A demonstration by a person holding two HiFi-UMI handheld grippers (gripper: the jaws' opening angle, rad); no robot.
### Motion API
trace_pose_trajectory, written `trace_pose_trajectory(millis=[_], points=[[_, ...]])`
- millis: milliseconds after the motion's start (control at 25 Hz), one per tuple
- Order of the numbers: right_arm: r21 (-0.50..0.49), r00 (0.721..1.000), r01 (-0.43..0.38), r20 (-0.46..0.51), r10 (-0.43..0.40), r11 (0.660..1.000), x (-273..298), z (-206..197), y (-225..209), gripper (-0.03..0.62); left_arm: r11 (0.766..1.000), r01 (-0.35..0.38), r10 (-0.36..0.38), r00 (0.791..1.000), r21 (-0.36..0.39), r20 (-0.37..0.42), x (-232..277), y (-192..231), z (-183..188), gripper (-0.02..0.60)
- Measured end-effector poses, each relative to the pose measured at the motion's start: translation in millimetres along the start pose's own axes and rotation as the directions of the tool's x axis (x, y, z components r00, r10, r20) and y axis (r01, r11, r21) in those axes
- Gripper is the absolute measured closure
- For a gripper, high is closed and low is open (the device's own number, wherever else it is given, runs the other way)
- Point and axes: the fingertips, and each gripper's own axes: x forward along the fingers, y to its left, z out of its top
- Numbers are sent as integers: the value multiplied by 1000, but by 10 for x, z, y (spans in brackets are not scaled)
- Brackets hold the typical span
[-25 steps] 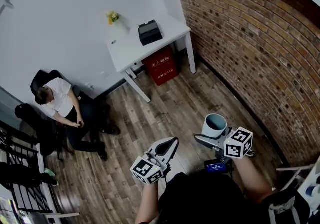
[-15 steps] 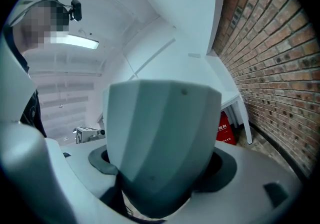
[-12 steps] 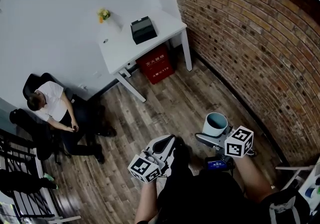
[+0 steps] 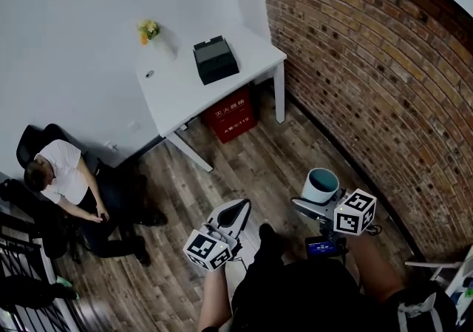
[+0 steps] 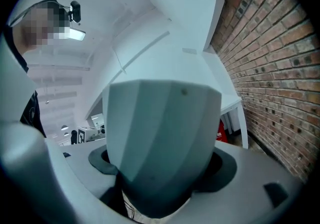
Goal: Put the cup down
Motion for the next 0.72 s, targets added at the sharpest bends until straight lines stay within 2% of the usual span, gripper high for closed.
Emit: trace_pose_trajectory(millis=[200, 360, 520, 720], points=[[-5, 1000, 8, 14, -8, 1000, 791, 413, -140, 197, 1000, -9, 9, 1000, -7, -1, 35, 877, 236, 574], [-17, 1000, 20, 3, -20, 1000, 1187, 582, -245, 197, 1000, -27, 26, 1000, 8, 6, 38, 1435, 384, 573], [-17, 999, 40, -12, -41, 999, 1425, 685, -352, 197, 999, -39, 39, 999, -20, 22, 33, 1770, 446, 574], [-33, 999, 43, -4, -43, 999, 1689, 857, -466, 197, 999, -18, 18, 999, -29, 27, 132, 1981, 461, 574]])
